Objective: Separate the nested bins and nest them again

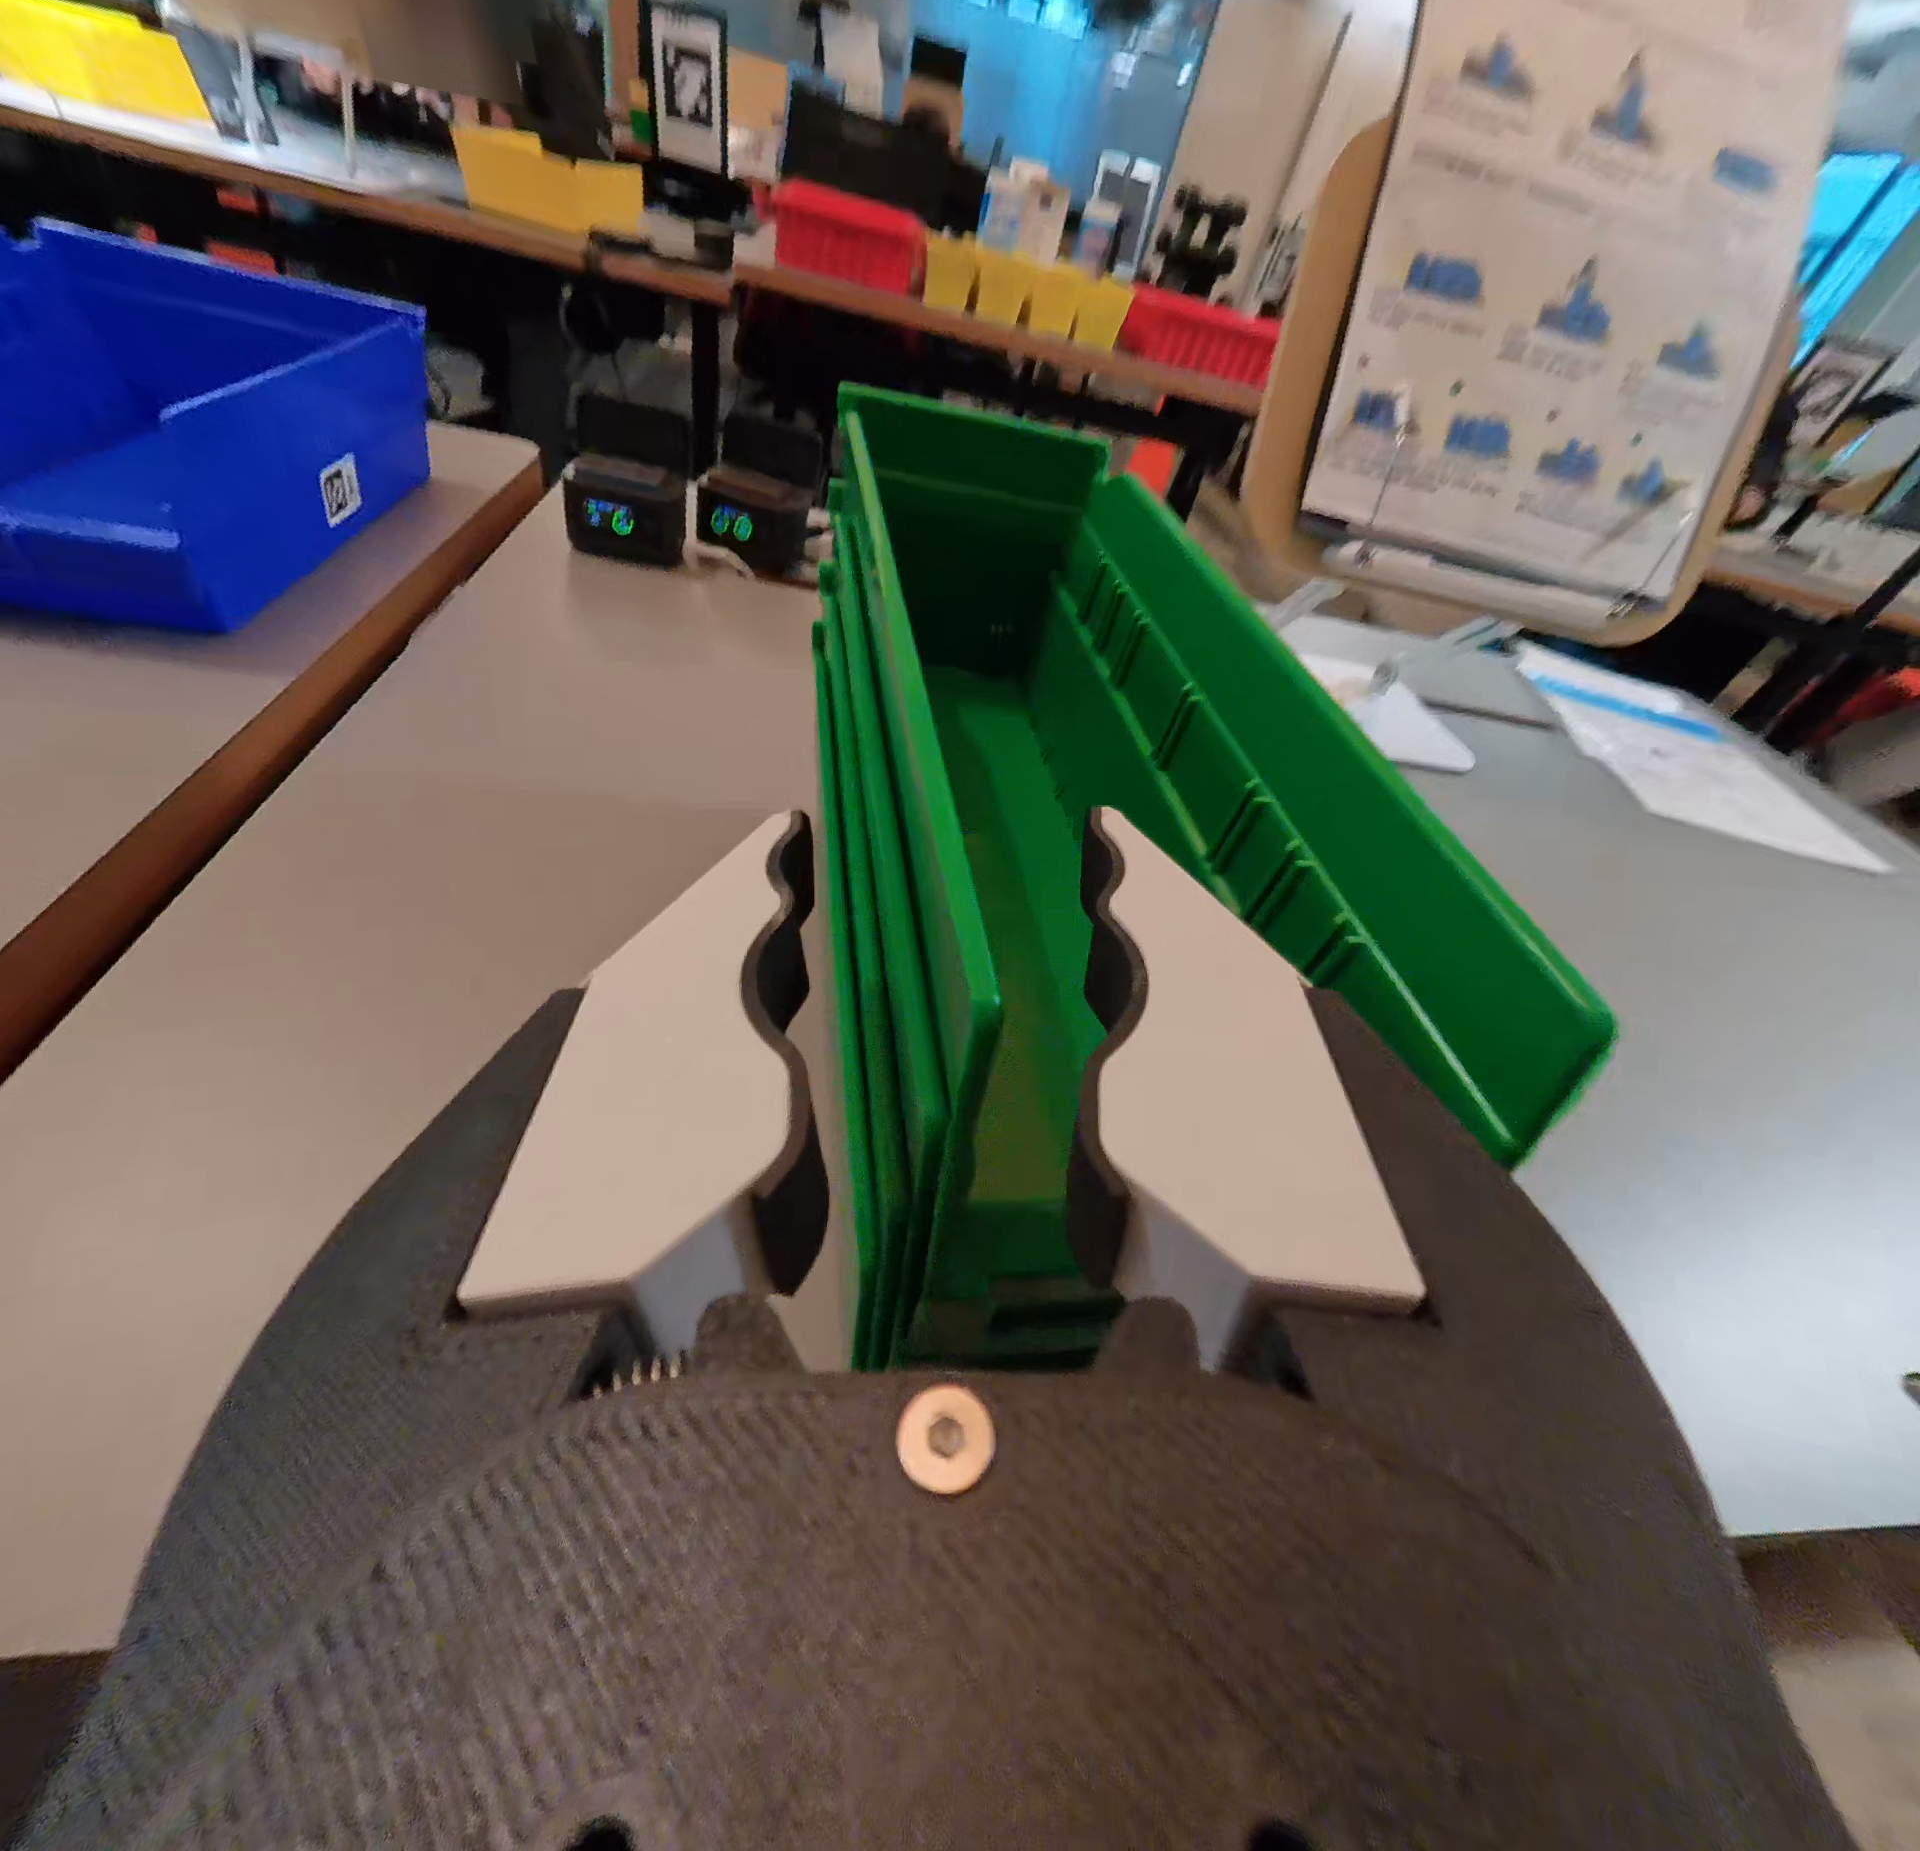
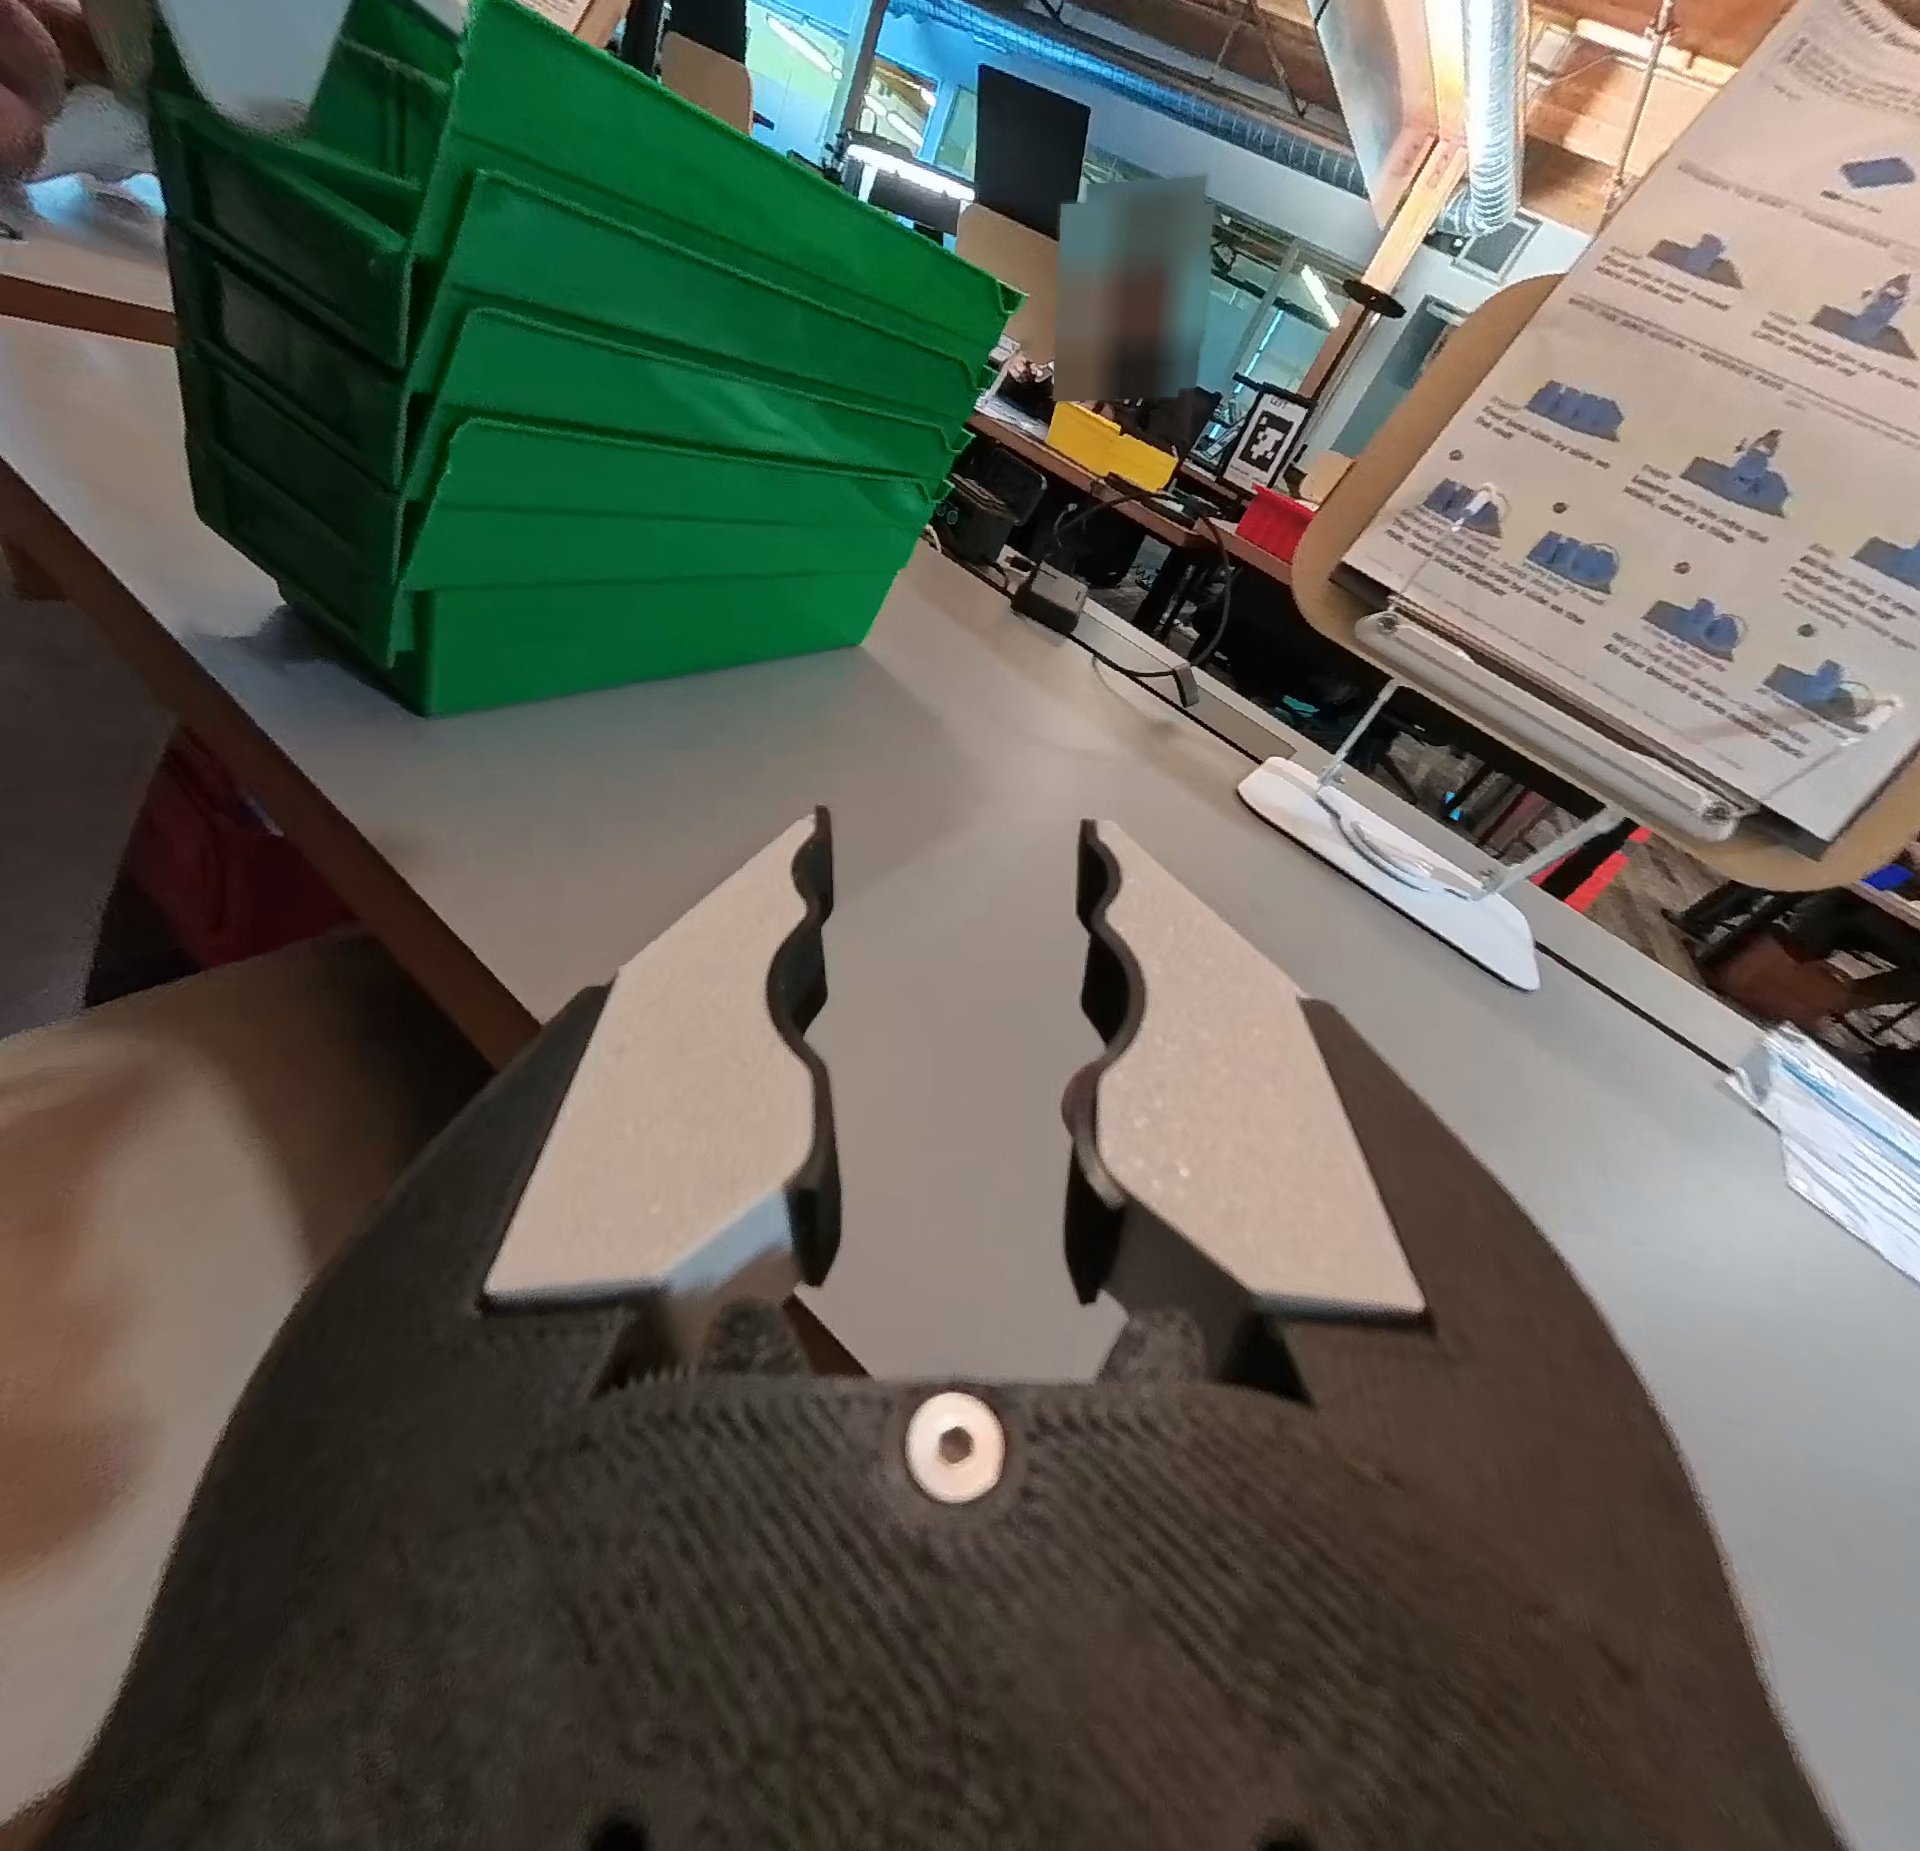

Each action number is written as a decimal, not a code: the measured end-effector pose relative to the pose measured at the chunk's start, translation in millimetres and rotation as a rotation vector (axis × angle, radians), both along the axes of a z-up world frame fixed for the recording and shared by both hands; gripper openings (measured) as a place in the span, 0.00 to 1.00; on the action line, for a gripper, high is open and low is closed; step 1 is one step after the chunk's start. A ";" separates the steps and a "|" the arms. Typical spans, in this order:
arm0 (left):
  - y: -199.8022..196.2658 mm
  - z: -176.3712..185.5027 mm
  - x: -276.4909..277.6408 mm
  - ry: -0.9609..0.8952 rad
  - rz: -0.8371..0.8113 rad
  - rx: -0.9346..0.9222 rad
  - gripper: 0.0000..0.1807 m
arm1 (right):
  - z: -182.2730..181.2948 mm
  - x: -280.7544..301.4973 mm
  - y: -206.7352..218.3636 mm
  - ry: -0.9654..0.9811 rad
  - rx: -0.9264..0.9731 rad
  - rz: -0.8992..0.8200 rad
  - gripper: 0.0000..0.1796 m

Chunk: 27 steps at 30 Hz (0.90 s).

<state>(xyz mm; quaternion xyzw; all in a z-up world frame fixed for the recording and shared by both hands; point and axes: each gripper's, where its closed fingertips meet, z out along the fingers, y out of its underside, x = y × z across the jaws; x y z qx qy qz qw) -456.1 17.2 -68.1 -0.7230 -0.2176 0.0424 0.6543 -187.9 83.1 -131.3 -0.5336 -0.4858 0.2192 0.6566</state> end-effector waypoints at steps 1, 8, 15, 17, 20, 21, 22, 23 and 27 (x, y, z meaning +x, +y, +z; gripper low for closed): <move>-1.3 1.8 3.6 0.006 -0.007 0.035 0.27 | -0.5 -3.0 -1.9 -0.001 -0.002 0.013 0.26; -16.0 -13.7 13.9 -0.023 0.006 0.146 0.28 | -1.4 -23.5 -17.9 -0.006 -0.001 0.103 0.26; -35.0 -19.5 10.4 0.167 0.151 0.117 0.26 | -5.5 -38.5 -31.4 -0.025 0.010 0.165 0.26; -36.8 -15.5 11.6 0.225 0.168 0.108 0.27 | -6.0 -39.5 -33.5 -0.027 0.015 0.169 0.26; -33.4 -15.6 16.1 0.237 0.145 0.089 0.25 | -6.0 -38.7 -33.7 -0.029 0.025 0.165 0.26; -32.3 -16.4 17.0 0.230 0.135 0.080 0.22 | -6.3 -38.1 -32.9 -0.030 0.027 0.162 0.26; -31.6 -15.6 17.3 0.222 0.125 0.079 0.20 | -6.8 -37.3 -32.0 -0.032 0.028 0.157 0.26; -31.9 -12.6 16.5 0.218 0.125 0.088 0.19 | -7.1 -36.4 -31.1 -0.034 0.029 0.152 0.26; -30.8 -2.5 14.0 0.215 0.122 0.118 0.16 | -6.9 -31.4 -28.3 -0.035 0.036 0.134 0.26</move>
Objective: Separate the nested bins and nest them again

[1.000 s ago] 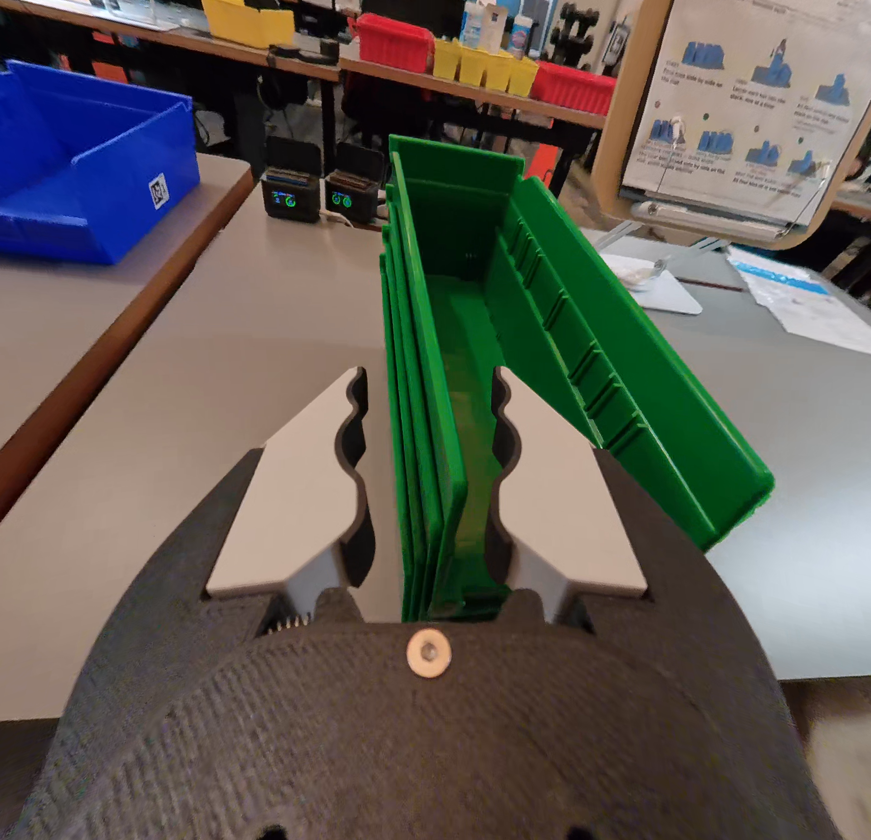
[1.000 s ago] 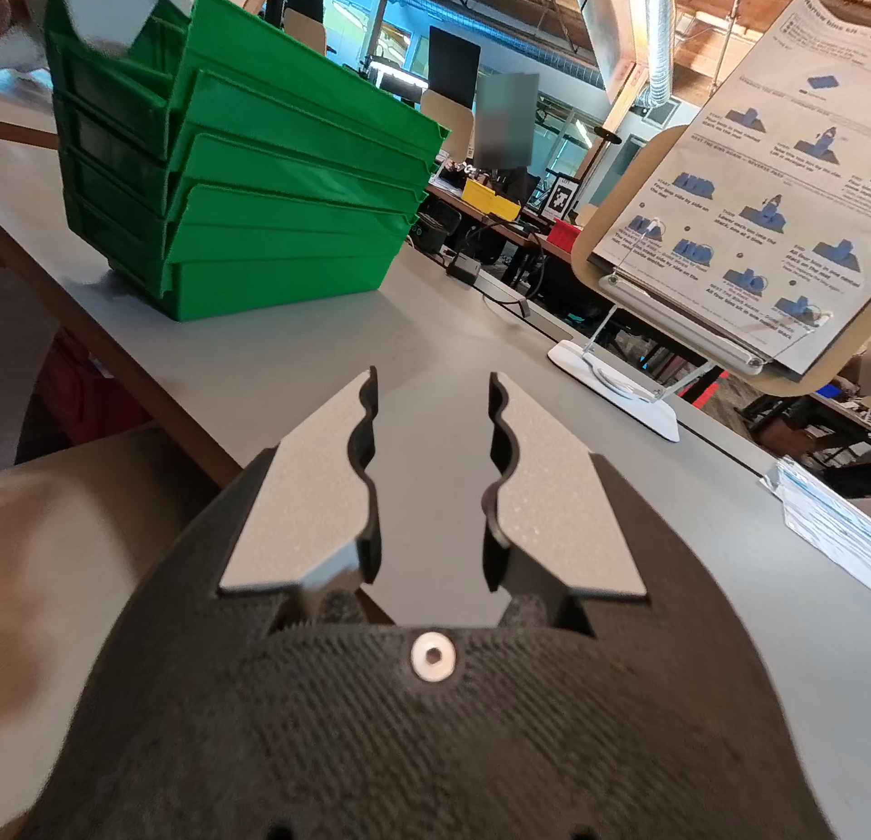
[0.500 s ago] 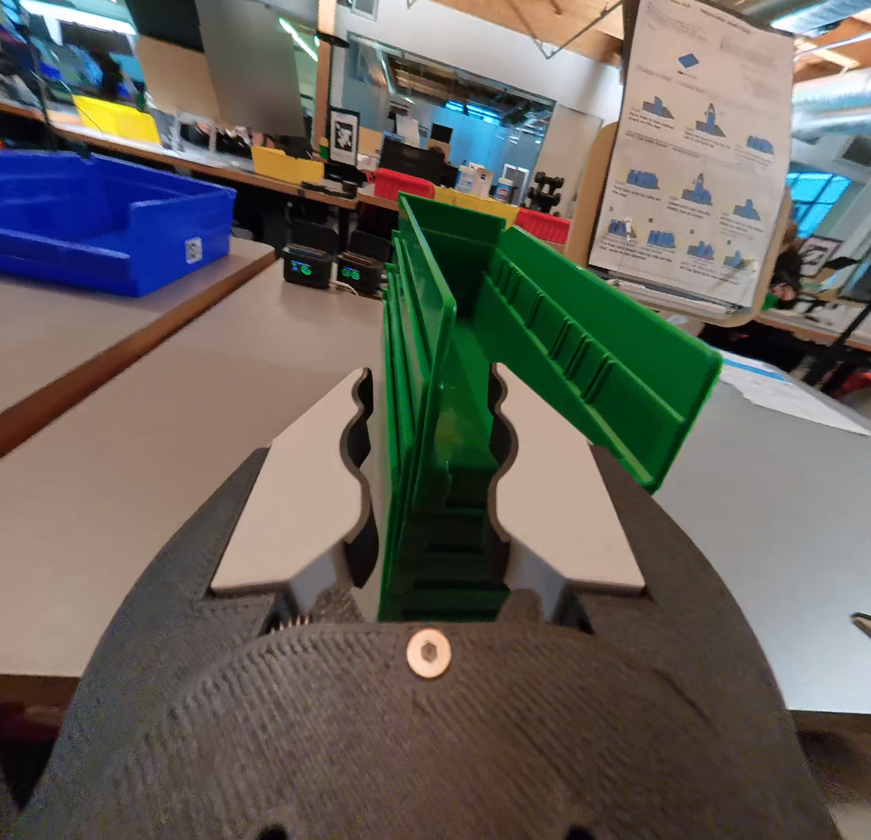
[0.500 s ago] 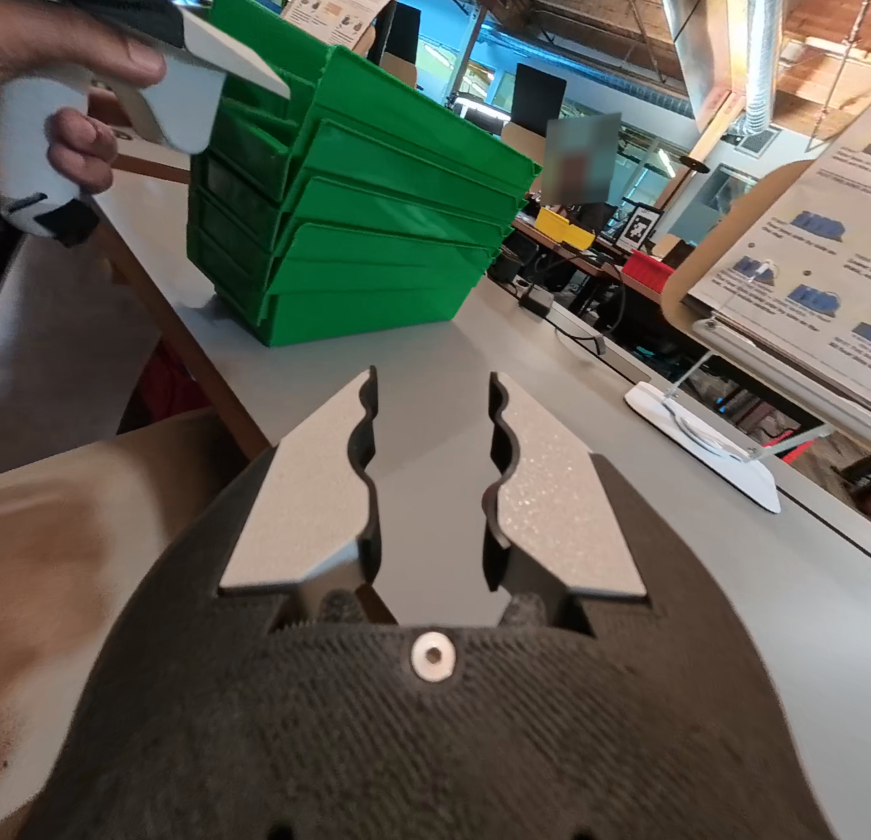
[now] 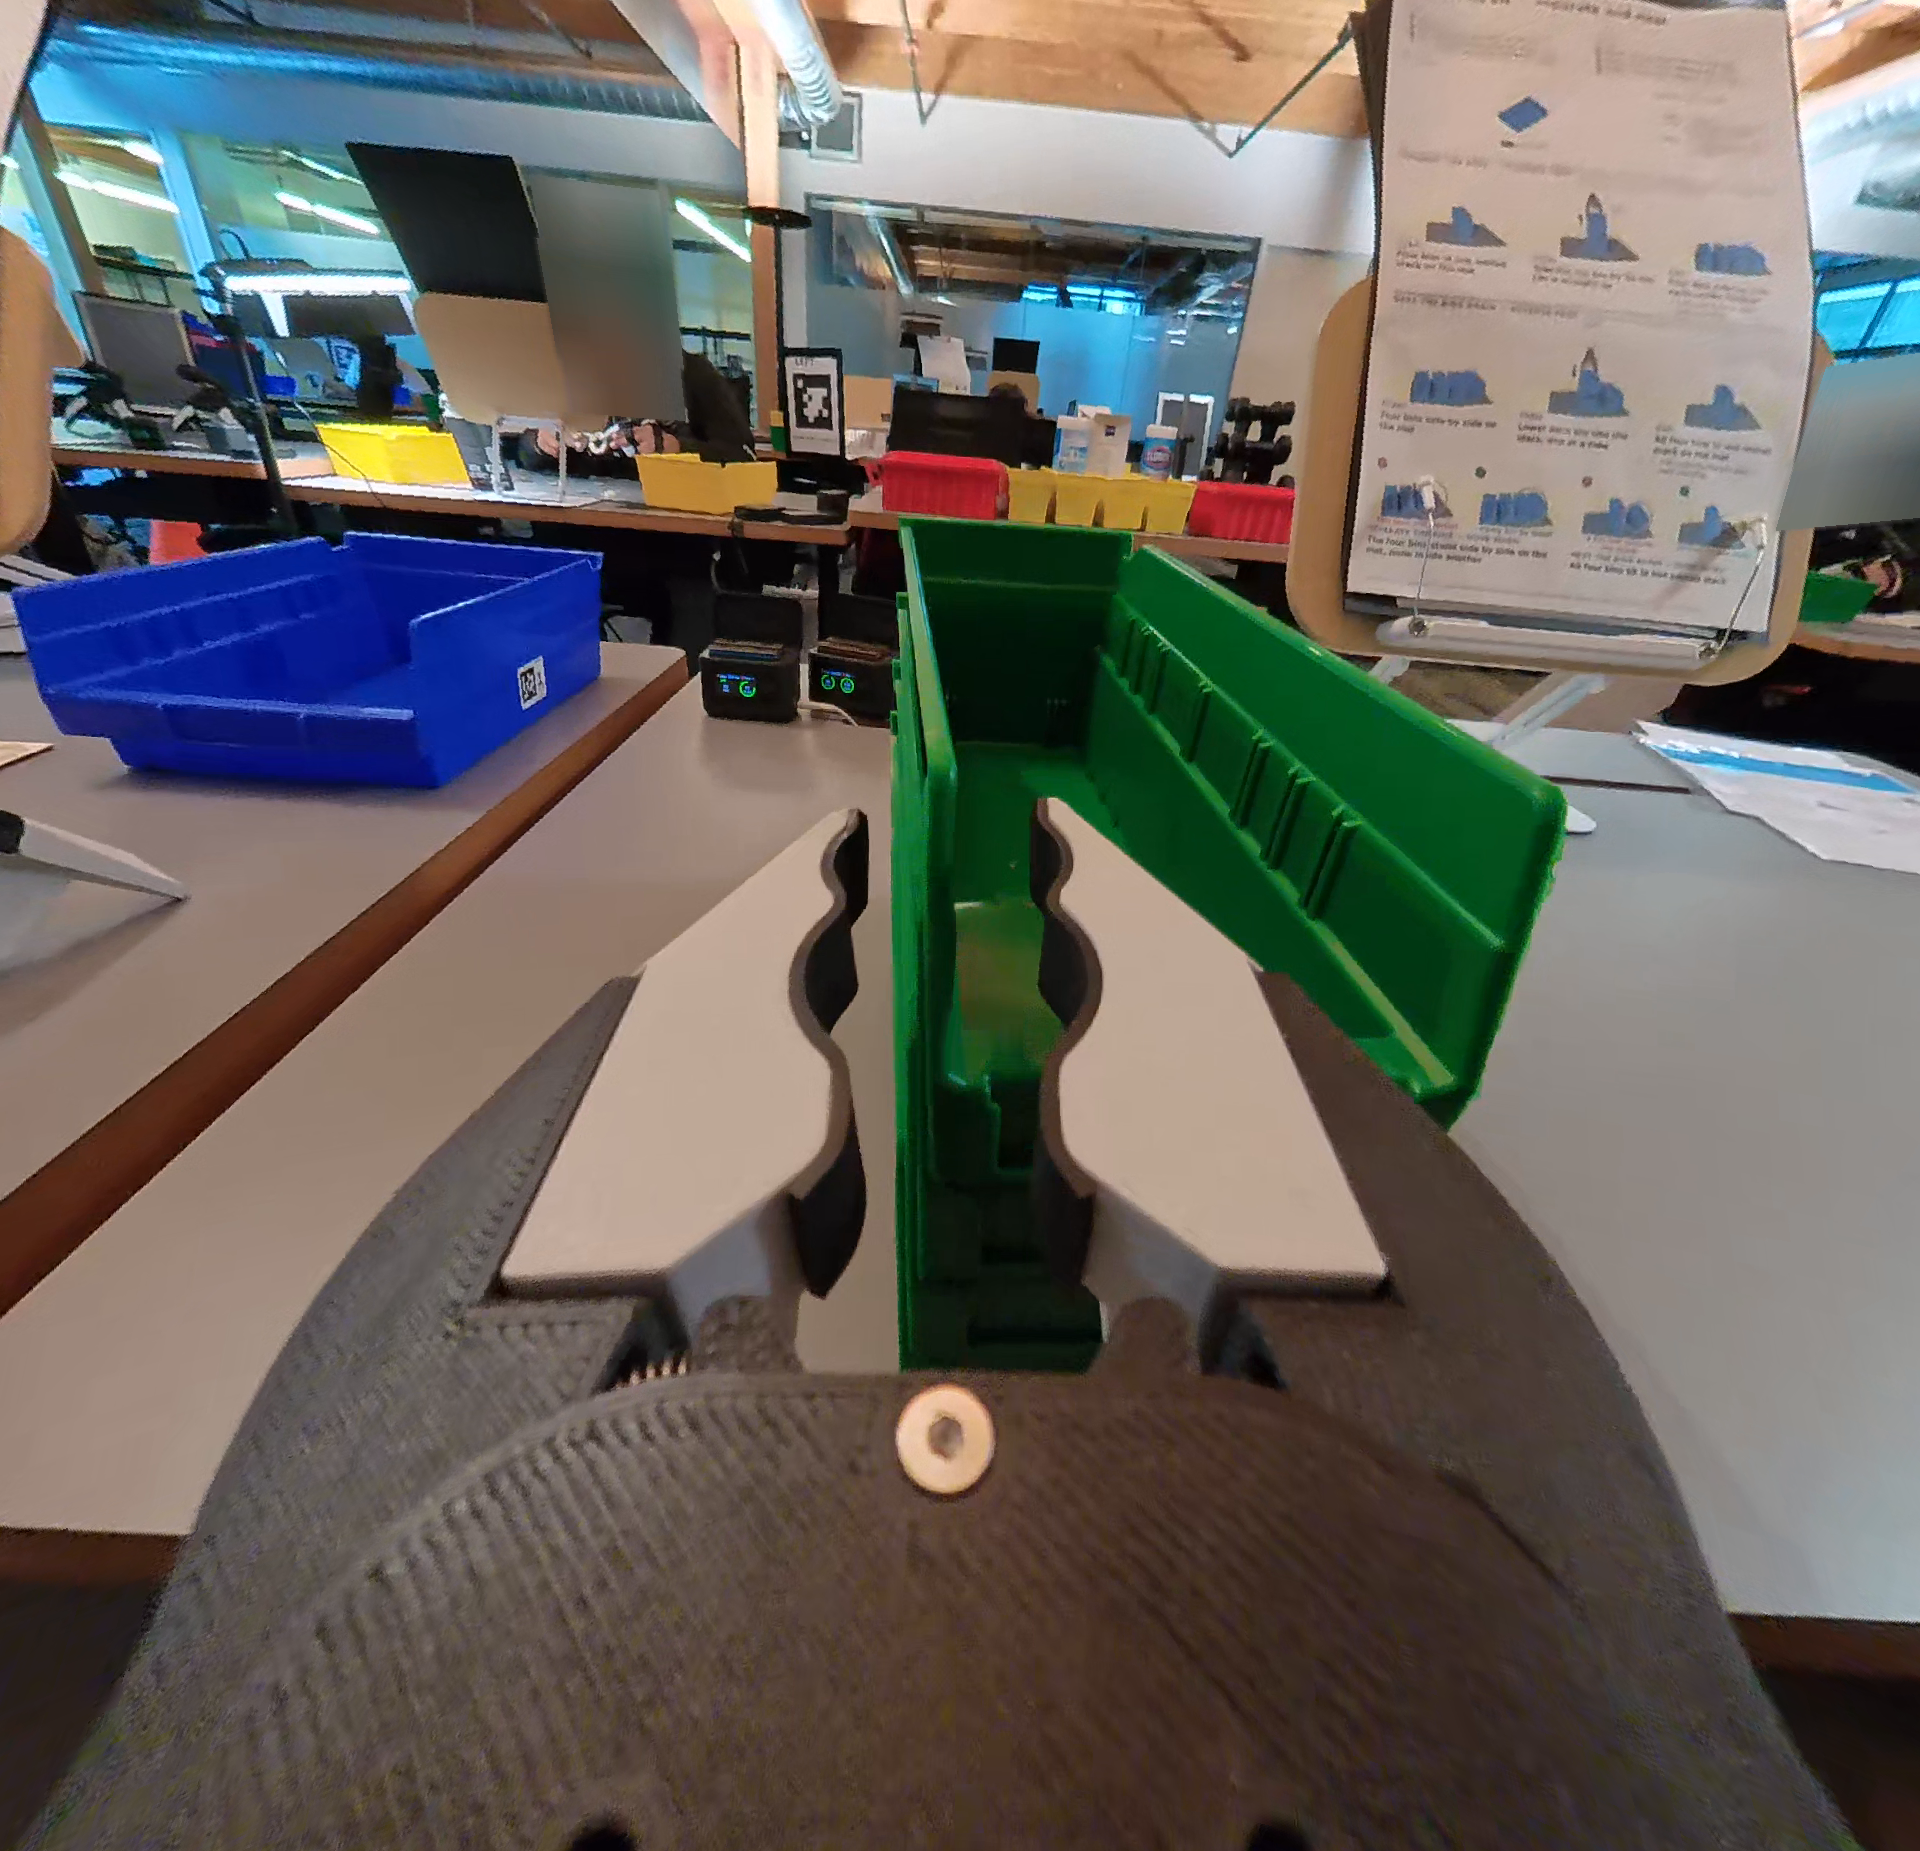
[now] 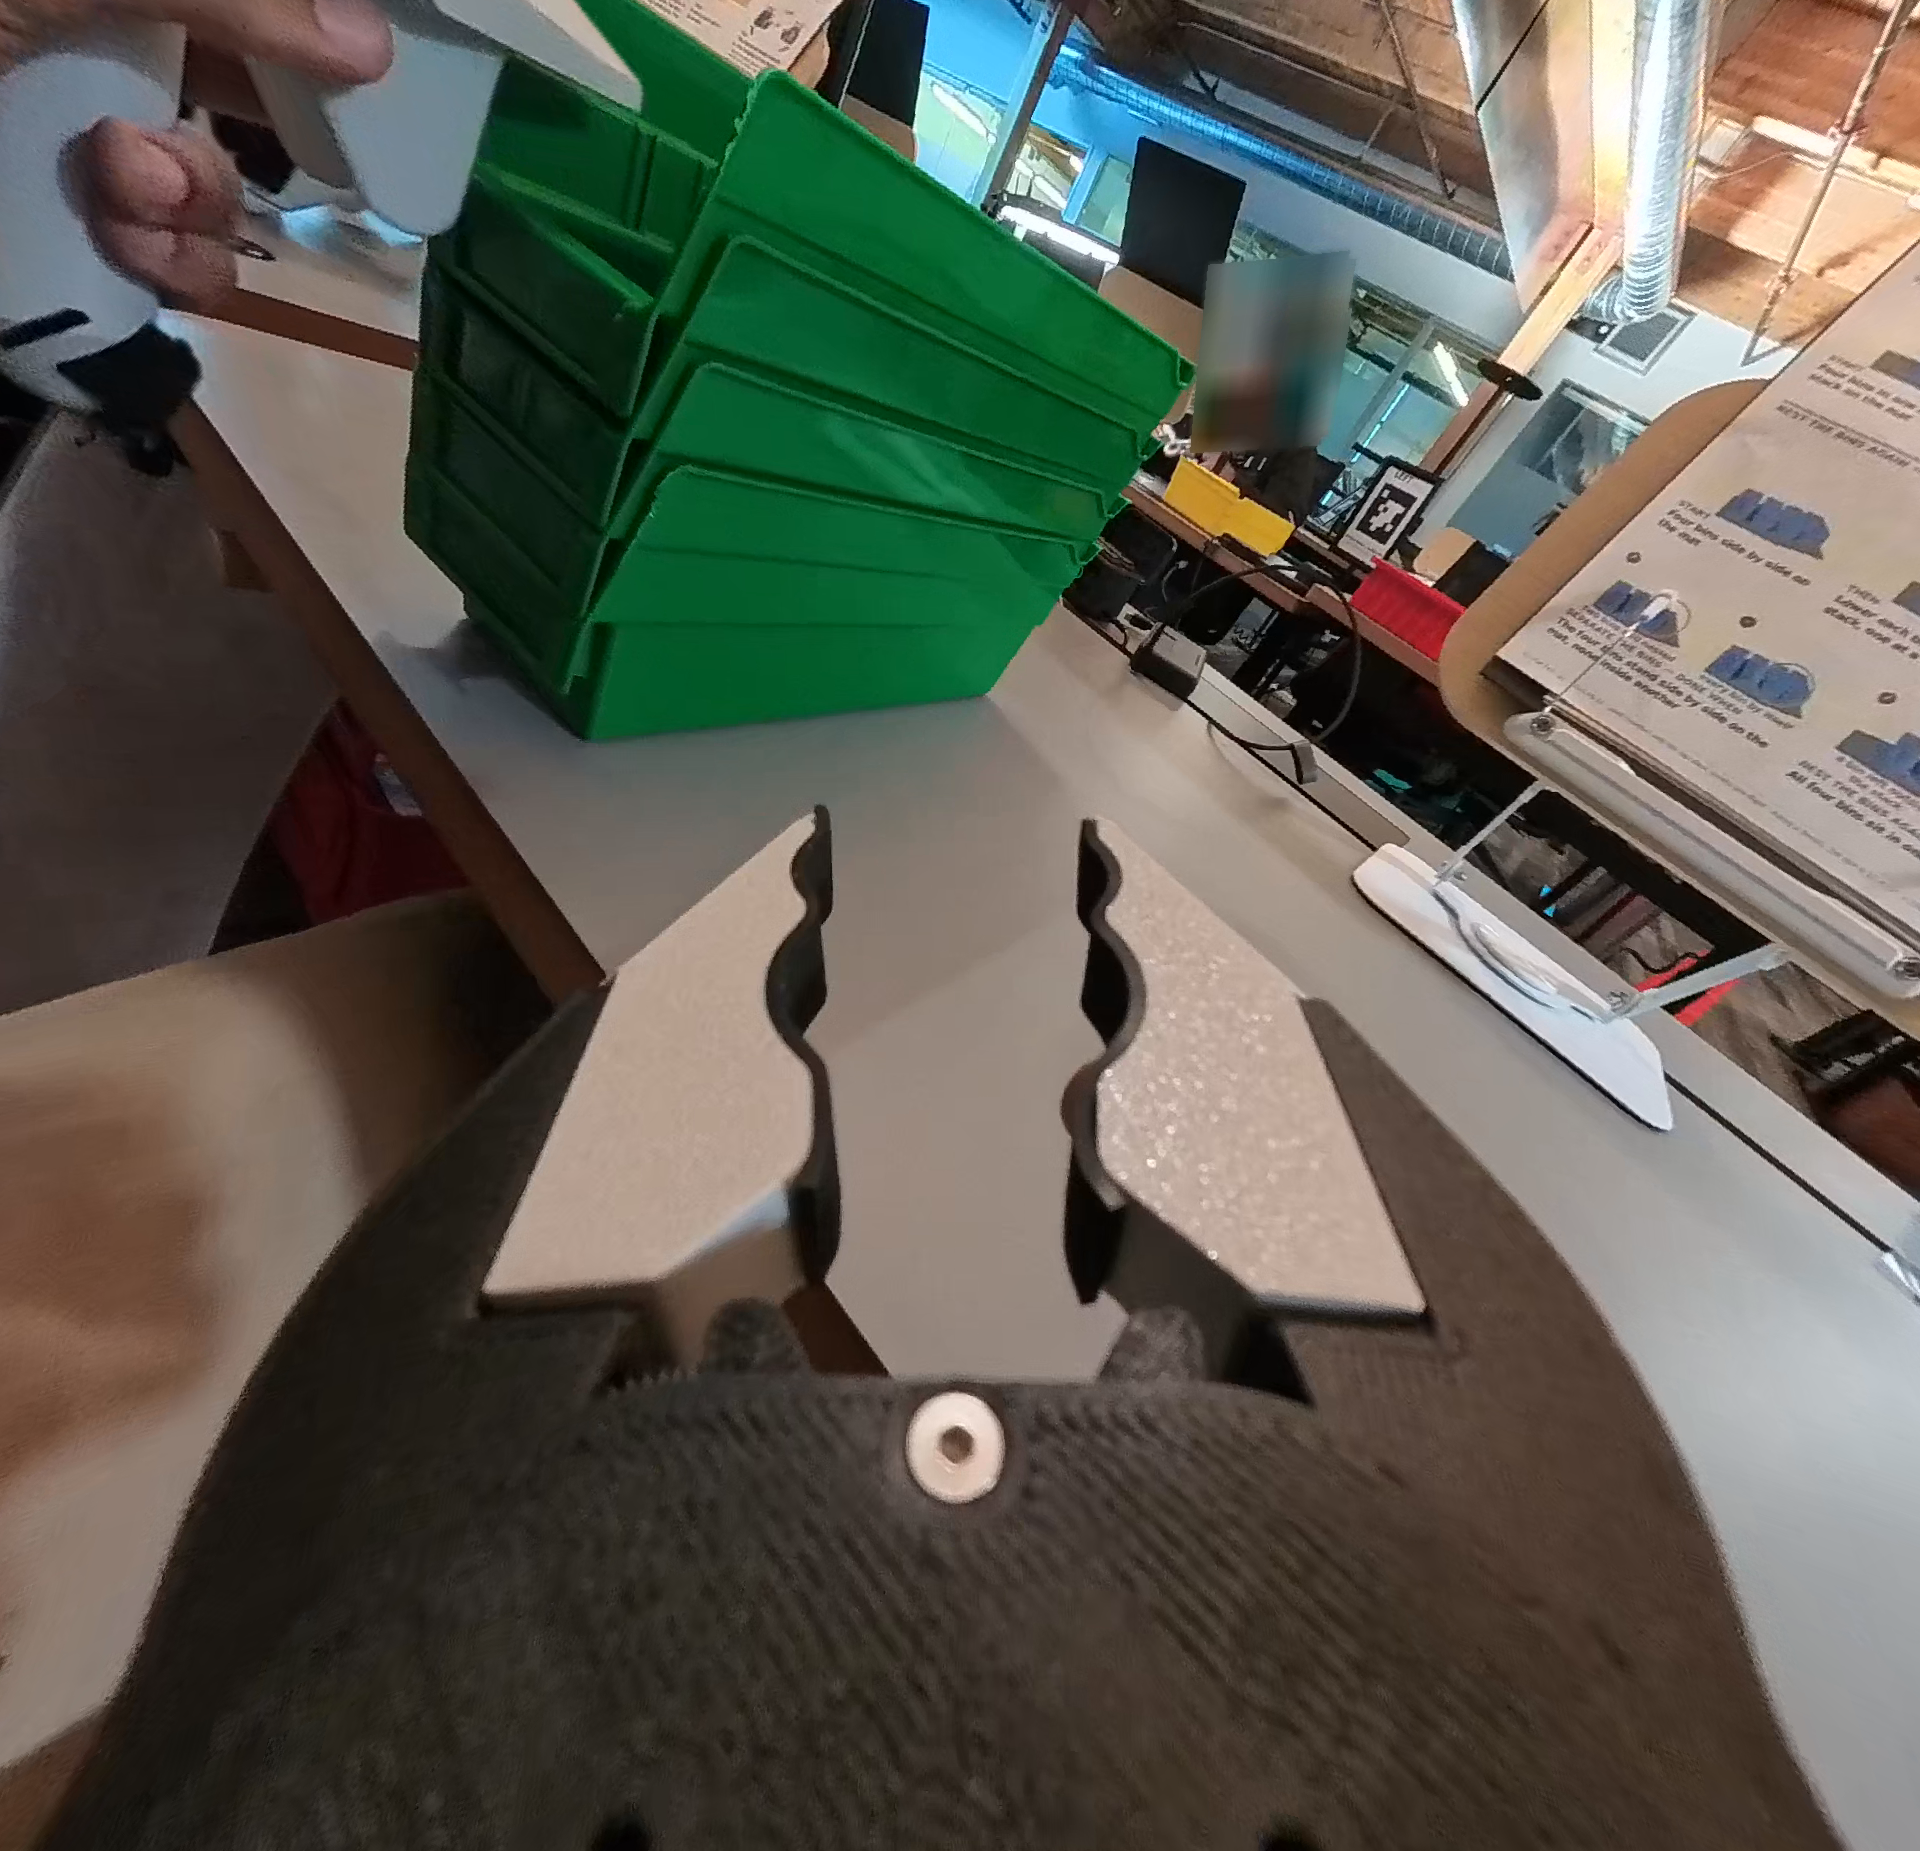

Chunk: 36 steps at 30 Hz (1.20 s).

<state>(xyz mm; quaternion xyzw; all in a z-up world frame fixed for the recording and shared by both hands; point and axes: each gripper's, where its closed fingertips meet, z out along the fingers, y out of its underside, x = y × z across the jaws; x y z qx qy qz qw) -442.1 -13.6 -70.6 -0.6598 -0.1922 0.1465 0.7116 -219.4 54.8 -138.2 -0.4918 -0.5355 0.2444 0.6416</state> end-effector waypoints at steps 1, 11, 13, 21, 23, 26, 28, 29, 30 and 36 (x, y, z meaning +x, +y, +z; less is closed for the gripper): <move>2.1 -1.1 -0.5 -0.005 0.000 -0.008 0.16 | -0.3 1.1 0.7 -0.002 0.002 -0.005 0.26; 5.9 7.1 -7.2 0.078 0.049 -0.019 0.00 | -2.1 10.6 7.7 -0.014 0.025 -0.047 0.26; 6.2 7.4 -8.0 0.075 0.050 -0.021 0.00 | -2.2 11.5 8.3 -0.015 0.028 -0.050 0.26; 4.9 11.0 -10.6 0.004 0.012 0.053 0.00 | 2.4 12.6 9.1 0.006 0.038 -0.054 0.25; 4.9 11.3 -10.6 -0.010 0.005 0.068 0.00 | 2.3 12.5 9.0 0.004 0.039 -0.053 0.25; 4.7 11.9 -10.9 -0.037 -0.010 0.091 0.00 | 2.2 12.5 9.1 0.004 0.038 -0.052 0.25; 4.4 13.0 -11.0 -0.060 -0.019 0.105 0.00 | 2.2 12.5 9.2 0.004 0.038 -0.052 0.25; 4.3 13.6 -10.9 -0.068 -0.022 0.110 0.00 | 2.3 12.6 9.3 0.004 0.038 -0.052 0.25; 4.2 14.3 -10.7 -0.071 -0.026 0.111 0.00 | 2.4 12.6 9.4 0.005 0.038 -0.052 0.25; 4.1 16.8 -10.5 -0.095 -0.038 0.129 0.00 | 2.0 12.3 9.3 0.003 0.036 -0.050 0.25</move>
